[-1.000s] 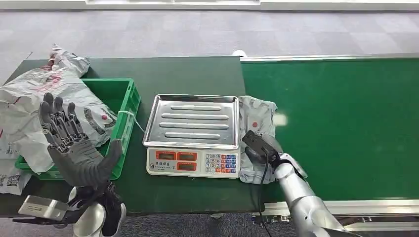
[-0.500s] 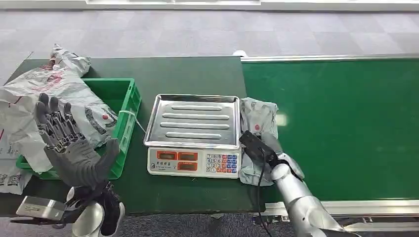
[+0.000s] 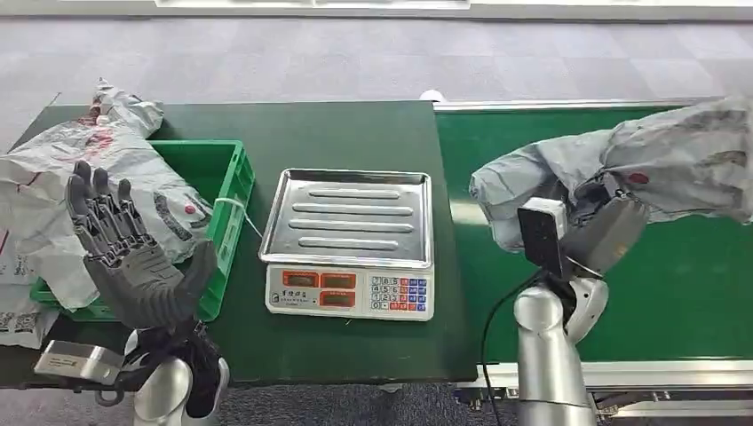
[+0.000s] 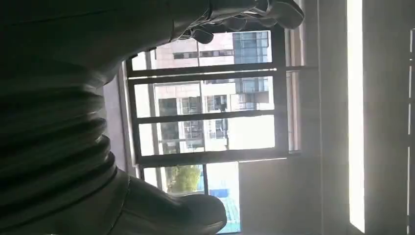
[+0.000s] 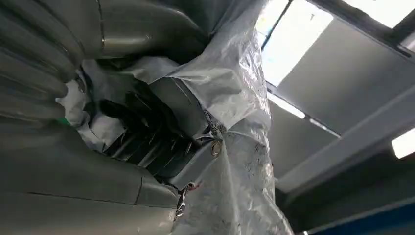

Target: Moved the parcel from conveyor to table for the left to box.

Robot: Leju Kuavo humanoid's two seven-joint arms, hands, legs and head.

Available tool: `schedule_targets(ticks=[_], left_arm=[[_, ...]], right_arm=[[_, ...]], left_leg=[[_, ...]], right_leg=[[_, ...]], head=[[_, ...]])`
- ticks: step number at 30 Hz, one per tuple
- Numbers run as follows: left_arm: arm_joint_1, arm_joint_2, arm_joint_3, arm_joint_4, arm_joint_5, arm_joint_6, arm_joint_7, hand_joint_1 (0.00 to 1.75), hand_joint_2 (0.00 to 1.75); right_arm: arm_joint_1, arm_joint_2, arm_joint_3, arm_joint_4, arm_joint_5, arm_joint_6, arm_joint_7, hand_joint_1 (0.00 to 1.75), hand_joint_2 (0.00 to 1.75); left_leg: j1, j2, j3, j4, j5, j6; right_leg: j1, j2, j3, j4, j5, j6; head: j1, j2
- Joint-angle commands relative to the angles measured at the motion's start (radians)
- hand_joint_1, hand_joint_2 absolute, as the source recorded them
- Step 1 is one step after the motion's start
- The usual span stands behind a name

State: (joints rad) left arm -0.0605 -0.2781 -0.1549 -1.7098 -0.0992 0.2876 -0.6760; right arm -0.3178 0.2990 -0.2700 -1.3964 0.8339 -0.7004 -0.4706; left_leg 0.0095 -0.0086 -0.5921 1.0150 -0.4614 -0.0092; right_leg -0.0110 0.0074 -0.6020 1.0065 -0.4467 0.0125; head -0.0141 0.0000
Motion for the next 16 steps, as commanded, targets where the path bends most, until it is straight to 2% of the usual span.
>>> schedule_targets(ticks=[1, 7, 8, 9, 10, 12, 13, 14, 15, 16], left_arm=[[-0.036, 0.019, -0.029, 0.076, 0.009, 0.019, -0.001, 0.00, 1.75], [-0.032, 0.022, -0.031, 0.078, 0.016, 0.031, -0.006, 0.00, 1.75], [-0.031, 0.029, -0.034, 0.080, 0.017, 0.036, -0.016, 0.00, 1.75], [-0.031, 0.038, -0.032, 0.083, 0.027, 0.040, -0.022, 0.00, 1.75], [-0.037, 0.047, -0.034, 0.078, 0.037, 0.031, -0.022, 0.00, 1.75], [-0.063, 0.047, -0.027, 0.104, 0.060, 0.014, -0.022, 0.00, 1.75], [-0.075, 0.043, -0.024, 0.118, 0.065, 0.015, -0.022, 0.00, 1.75], [-0.079, 0.042, -0.025, 0.125, 0.067, 0.016, -0.022, 0.00, 1.75], [-0.075, 0.043, -0.025, 0.126, 0.075, 0.015, -0.022, 0.00, 1.75], [-0.070, 0.045, -0.027, 0.124, 0.078, 0.020, -0.022, 0.00, 1.75]], right_arm=[[-0.003, 0.050, -0.121, -0.148, -0.020, 0.002, -0.031, 1.75, 1.75], [-0.014, 0.050, -0.076, -0.064, -0.011, 0.002, -0.011, 1.75, 1.75], [-0.031, -0.016, 0.043, 0.037, 0.034, 0.128, 0.073, 1.75, 1.75], [-0.086, -0.030, 0.119, 0.108, 0.042, 0.246, 0.122, 1.75, 1.75], [-0.149, -0.065, 0.227, 0.215, 0.064, 0.348, 0.124, 1.75, 1.75], [-0.277, -0.042, 0.331, 0.391, -0.003, 0.434, 0.072, 1.75, 1.75], [-0.320, -0.037, 0.394, 0.450, 0.012, 0.432, 0.064, 1.75, 1.75], [-0.334, -0.019, 0.424, 0.466, 0.017, 0.437, 0.068, 1.75, 1.75], [-0.340, -0.002, 0.449, 0.468, -0.009, 0.476, 0.042, 1.75, 1.75], [-0.337, 0.007, 0.495, 0.455, 0.008, 0.479, 0.046, 1.75, 1.75]], left_leg=[[-0.001, -0.003, 0.001, -0.001, 0.001, 0.000], [0.000, 0.000, 0.002, -0.001, 0.001, 0.000], [0.000, 0.000, 0.003, -0.002, 0.001, 0.000], [0.000, 0.002, 0.003, -0.001, 0.000, 0.000], [0.000, 0.005, 0.003, -0.001, 0.000, 0.000], [0.000, 0.011, 0.001, -0.001, 0.000, 0.000], [0.000, 0.014, 0.001, 0.000, -0.001, 0.000], [-0.001, 0.021, 0.001, -0.001, -0.001, 0.000], [-0.001, 0.020, -0.006, -0.001, 0.000, -0.001], [0.000, 0.016, -0.006, -0.001, 0.000, -0.001]], right_leg=[[0.000, -0.004, 0.002, -0.001, 0.000, 0.000], [-0.001, -0.001, 0.002, -0.001, 0.000, 0.000], [0.000, -0.002, 0.004, -0.002, 0.001, -0.001], [0.000, 0.001, 0.003, -0.002, 0.001, 0.000], [0.000, 0.004, 0.002, -0.001, 0.002, 0.000], [0.000, 0.010, 0.000, -0.001, 0.004, 0.000], [0.000, 0.013, -0.001, 0.001, 0.003, 0.000], [-0.001, 0.020, -0.002, 0.002, 0.005, -0.001], [-0.002, 0.019, -0.003, 0.002, 0.005, -0.001], [0.000, 0.014, -0.004, 0.001, 0.004, -0.002]], head=[[0.000, 0.000], [0.000, 0.000], [0.000, 0.000], [0.000, 0.000], [0.000, 0.000], [0.001, 0.000], [0.000, 0.000], [0.000, 0.000], [0.000, 0.000], [0.000, 0.000]])
